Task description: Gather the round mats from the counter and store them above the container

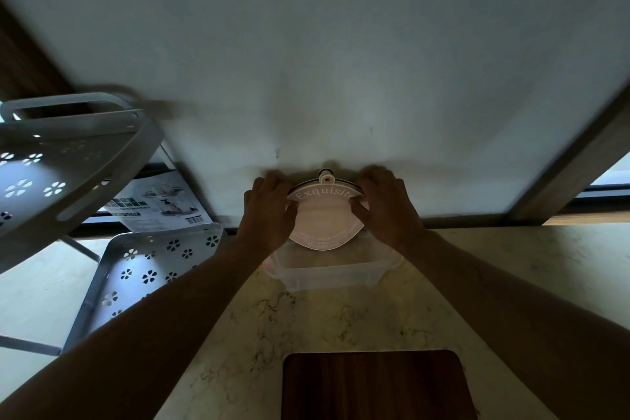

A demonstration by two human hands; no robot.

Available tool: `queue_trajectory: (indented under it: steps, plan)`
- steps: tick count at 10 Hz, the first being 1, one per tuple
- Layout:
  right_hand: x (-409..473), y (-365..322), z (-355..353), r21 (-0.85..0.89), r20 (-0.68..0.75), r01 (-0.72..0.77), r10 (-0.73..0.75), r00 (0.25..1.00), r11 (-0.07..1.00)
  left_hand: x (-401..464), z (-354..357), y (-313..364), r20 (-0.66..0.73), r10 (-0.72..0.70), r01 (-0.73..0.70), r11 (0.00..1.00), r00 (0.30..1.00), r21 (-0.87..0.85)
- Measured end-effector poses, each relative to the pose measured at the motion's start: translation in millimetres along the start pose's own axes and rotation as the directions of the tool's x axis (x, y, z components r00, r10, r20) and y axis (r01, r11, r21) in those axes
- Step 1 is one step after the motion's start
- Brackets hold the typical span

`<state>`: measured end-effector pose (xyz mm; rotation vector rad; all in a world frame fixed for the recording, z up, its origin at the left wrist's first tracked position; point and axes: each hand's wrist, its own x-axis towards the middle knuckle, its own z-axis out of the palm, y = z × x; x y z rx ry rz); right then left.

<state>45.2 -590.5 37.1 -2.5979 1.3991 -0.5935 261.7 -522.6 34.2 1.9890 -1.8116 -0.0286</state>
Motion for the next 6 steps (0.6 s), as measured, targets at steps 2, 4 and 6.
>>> queue_trajectory:
  steps: [2,4,6]
  plan:
    - [-1,-3,-5,0.013,0.017,-0.006,0.005,1.000,1.000,-2,-4,1,0.008,0.007,-0.007,1.000,1.000,0.020]
    - [-8,-4,-15,0.037,0.042,-0.006,0.005,0.999,0.999,-7,-13,5,0.040,0.007,-0.006,0.999,0.999,-0.035]
    - [-23,-8,-32,0.079,0.181,-0.121,0.105,0.978,0.989,-24,-30,9,0.044,-0.070,0.073,0.996,0.997,-0.055]
